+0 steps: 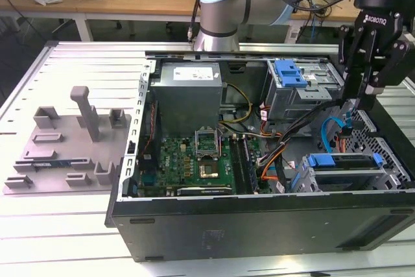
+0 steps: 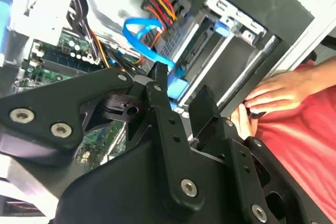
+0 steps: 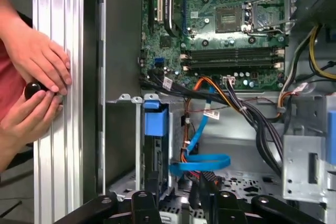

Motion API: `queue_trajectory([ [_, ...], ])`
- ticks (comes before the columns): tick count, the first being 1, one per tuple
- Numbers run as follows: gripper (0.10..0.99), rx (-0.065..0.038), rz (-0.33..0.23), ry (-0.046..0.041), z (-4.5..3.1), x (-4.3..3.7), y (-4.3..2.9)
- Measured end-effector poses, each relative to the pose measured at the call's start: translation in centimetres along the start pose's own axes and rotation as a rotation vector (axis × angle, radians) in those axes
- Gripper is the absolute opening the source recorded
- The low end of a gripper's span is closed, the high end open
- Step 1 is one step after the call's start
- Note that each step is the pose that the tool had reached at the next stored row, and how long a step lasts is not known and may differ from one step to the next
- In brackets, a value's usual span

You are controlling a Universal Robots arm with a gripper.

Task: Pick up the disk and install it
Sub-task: 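Insert the first disk wire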

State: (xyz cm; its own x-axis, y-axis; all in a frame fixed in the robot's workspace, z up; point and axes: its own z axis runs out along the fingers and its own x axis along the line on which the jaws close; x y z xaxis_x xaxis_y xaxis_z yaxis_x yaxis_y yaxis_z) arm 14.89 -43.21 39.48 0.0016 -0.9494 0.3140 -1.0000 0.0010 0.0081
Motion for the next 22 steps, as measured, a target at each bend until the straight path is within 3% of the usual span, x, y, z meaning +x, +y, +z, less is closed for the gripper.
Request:
queue_trajectory([
  [2, 0.439, 0.0, 0.0, 0.0001, -0.15, -0.44, -0.5],
  [3, 0.439, -0.001, 0.002, 0.0, -0.14, -0.49, -1.1],
  [5, 0.439, -0.007, 0.02, -0.0002, -0.04, -0.54, -1.5],
  [6, 0.439, -0.011, 0.03, -0.0002, -0.01, -0.55, -1.53],
  [7, 0.439, -0.022, 0.065, -0.0004, 0.1, -0.59, -1.55],
  [10, 0.439, -0.034, 0.1, -0.0006, 0.36, -0.68, -1.85],
  [14, 0.439, -0.038, 0.114, -0.001, 0.84, -0.84, -3.37],
  [15, 0.439, -0.043, 0.127, -0.0009, 0.96, -0.88, -3.38],
  [18, 0.439, -0.07, 0.21, -0.0013, 1.5, -1.06, -3.38],
  [19, 0.439, -0.072, 0.219, 0.0043, 1.6, -1.09, -3.49],
  [22, 0.439, -0.071, 0.224, 0.0397, 1.66, -1.11, -3.76],
])
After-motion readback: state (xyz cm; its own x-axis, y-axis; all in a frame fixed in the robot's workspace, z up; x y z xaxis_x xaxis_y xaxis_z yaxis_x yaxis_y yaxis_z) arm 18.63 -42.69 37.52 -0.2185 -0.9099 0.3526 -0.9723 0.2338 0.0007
